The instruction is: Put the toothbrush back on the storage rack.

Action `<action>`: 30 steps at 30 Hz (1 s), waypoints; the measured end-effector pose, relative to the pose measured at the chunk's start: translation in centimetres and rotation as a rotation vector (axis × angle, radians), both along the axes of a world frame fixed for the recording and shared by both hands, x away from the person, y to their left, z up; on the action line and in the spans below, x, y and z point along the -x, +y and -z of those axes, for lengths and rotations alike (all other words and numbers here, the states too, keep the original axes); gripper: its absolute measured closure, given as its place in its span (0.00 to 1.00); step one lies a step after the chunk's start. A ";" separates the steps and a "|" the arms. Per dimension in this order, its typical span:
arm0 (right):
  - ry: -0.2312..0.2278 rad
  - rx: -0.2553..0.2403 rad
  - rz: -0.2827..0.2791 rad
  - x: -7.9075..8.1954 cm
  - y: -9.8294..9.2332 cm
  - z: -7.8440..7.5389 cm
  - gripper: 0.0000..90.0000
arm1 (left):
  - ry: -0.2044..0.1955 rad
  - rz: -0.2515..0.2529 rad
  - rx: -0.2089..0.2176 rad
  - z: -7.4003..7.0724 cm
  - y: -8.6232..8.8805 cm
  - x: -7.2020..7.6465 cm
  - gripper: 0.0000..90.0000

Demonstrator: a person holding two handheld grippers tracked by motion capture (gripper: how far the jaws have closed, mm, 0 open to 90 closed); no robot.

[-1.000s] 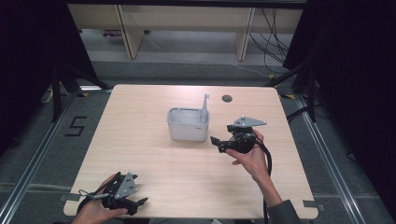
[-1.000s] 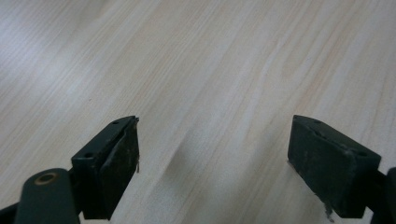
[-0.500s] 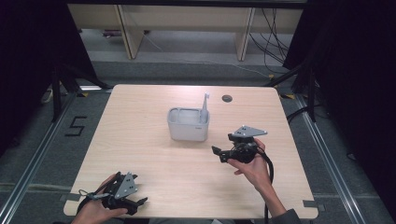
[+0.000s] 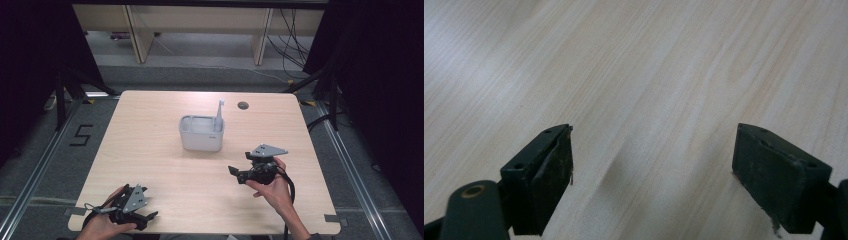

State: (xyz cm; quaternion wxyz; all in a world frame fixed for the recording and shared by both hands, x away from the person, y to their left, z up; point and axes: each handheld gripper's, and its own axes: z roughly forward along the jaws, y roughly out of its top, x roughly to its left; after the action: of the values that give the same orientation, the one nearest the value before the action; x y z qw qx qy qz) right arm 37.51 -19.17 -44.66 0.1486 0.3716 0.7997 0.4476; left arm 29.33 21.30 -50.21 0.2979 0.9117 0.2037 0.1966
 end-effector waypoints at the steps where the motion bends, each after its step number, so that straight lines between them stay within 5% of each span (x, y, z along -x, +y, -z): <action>1: 0.011 -0.008 0.000 0.2 0.0 0.1 0.20 | 0.000 0.000 -0.001 0.0 0.0 0.0 0.18; 4: -0.008 0.004 -0.007 0.4 -0.2 0.3 0.20 | 0.001 0.000 -0.001 0.0 0.0 0.0 0.18; 15: 0.038 -0.025 -0.004 1.8 -0.4 1.5 0.20 | 0.002 -0.003 0.003 0.1 0.0 0.0 0.18; 17: 0.017 0.007 -0.026 2.0 -0.7 1.7 0.20 | -0.002 -0.013 0.013 0.2 -0.1 0.0 0.18; 30: 0.063 -0.030 -0.012 3.5 -1.5 2.4 0.20 | 0.001 -0.004 0.004 0.1 0.0 0.0 0.18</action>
State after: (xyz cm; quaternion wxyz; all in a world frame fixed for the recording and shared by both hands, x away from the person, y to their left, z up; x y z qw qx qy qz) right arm 34.01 -20.67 -47.03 0.1151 0.3829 0.7993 0.4486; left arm 29.31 21.25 -50.27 0.2990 0.9109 0.2059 0.1961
